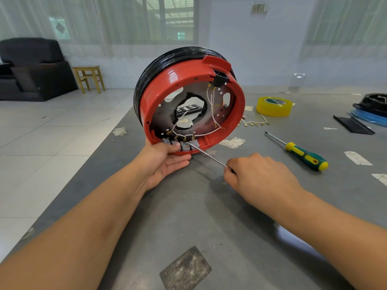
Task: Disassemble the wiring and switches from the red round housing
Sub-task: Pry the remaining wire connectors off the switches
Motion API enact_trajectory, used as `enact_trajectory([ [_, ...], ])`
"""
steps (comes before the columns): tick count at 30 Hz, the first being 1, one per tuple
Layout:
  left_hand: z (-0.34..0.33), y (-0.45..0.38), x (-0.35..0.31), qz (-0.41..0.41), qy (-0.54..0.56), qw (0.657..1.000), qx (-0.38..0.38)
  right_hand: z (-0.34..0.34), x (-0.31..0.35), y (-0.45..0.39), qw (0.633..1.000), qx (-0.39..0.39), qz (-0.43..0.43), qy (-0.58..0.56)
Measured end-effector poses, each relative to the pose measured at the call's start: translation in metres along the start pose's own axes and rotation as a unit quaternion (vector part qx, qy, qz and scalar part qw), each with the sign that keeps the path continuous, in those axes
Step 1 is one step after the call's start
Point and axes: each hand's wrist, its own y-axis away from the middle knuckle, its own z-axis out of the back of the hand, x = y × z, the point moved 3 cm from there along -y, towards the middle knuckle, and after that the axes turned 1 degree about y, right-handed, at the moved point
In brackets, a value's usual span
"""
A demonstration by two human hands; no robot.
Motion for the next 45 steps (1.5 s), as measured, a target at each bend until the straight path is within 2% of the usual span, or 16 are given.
enact_trajectory([
  [25, 0.004, 0.001, -0.002, 0.006, 0.015, 1.0, -0.012, -0.004, 0.008, 0.004, 0.996, -0.035, 0.024, 0.076],
  [38, 0.014, -0.002, -0.008, 0.028, 0.022, 0.999, 0.009, -0.007, -0.005, -0.008, 0.996, -0.031, 0.041, 0.077],
  [45, 0.02, -0.004, -0.01, 0.052, 0.017, 0.998, 0.025, -0.011, -0.015, -0.015, 0.993, -0.068, 0.05, 0.081],
])
